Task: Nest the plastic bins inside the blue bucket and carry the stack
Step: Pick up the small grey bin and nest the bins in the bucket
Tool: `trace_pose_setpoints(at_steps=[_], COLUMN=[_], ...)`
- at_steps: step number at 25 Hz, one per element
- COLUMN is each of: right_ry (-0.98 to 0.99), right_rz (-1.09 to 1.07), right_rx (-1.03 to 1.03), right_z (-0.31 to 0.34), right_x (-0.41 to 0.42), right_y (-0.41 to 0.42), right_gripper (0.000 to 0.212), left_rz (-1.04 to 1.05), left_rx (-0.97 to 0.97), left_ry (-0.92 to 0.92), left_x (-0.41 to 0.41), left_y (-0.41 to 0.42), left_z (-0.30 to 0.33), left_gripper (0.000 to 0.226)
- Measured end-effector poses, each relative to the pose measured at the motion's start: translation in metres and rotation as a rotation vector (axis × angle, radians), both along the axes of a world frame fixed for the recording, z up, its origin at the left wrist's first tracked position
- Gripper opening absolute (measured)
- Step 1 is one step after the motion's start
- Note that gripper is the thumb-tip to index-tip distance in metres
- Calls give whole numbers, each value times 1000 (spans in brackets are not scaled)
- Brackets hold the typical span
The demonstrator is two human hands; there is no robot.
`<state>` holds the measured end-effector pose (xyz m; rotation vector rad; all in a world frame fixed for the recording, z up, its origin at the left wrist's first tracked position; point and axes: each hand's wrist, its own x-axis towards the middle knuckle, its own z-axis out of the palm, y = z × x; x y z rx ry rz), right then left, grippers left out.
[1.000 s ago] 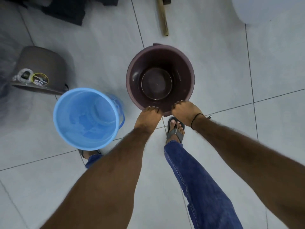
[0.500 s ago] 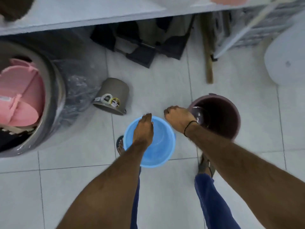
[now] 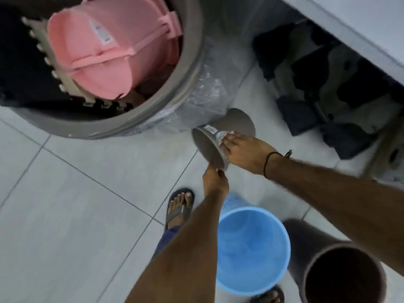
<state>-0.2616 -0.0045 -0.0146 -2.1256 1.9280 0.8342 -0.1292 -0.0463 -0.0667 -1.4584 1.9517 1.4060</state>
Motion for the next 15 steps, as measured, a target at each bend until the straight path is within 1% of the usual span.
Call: trace_pose_setpoints(at_steps=[1,3,5,7,8,10,12,15], right_ry=[0,13,43,56,48,23,32,-15], right_rz=[64,163,227,244,251,270,252,53], right_rx=[36,169,273,322,330,301,277,346], right_z=[-13,-37,-56,-62,-61,-50,-32,0], right_x=[1,-1,-4,-11,-17,-28,-39,-49], right_y=[-22,-52,-70,-71,-68,-56,-35,20], right_gripper=[47,47,46,39,34,25,23,23], left_rz=[27,46,115,239,259,161,-29,-335], left_rx=[38,93,152,188,187,134,34,-110], left_ry=[9,31,3,31,59,98,136,236], left_x=[-7,-22,-28,-34,-38,-46,-51,-48], left_y=[-5,-8,-5,1,5,11,21,45], left_z=[-15,-42,-65,-74,-74,-68,-52,-16], left_gripper=[38,31,28,24,21,20,22,27])
